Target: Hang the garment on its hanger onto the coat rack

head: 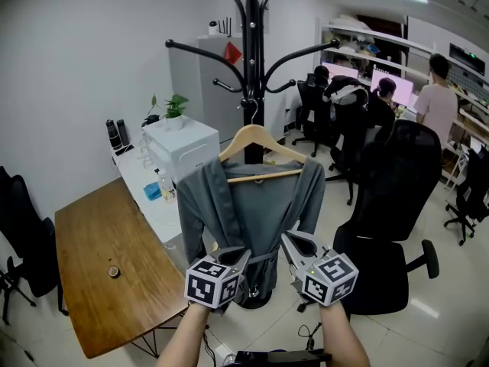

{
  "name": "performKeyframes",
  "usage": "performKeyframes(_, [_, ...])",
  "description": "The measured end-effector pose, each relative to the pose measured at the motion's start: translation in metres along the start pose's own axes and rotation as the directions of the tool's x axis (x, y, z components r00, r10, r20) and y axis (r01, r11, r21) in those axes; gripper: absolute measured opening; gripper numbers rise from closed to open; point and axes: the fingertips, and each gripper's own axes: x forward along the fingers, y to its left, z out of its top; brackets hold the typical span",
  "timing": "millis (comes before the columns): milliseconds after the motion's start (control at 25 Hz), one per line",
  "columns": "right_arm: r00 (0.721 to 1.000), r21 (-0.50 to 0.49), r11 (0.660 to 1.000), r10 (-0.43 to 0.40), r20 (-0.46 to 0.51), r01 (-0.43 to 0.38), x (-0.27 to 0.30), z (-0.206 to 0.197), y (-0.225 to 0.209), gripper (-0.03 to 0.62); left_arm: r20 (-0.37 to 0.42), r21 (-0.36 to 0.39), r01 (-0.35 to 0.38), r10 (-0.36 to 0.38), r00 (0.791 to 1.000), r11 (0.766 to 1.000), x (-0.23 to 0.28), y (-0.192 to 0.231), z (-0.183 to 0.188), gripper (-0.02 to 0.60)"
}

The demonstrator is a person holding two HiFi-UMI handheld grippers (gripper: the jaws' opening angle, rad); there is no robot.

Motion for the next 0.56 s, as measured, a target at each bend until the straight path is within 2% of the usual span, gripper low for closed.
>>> performKeyframes(560, [1.000, -0.011, 1.000, 0.010, -0.001, -0.010, 0.0053, 0.0035, 0.0042, 0.000, 0.002, 0.008, 0.013, -0.013, 1.000, 1.000, 0.0049, 0.0007, 0.0057, 0.005])
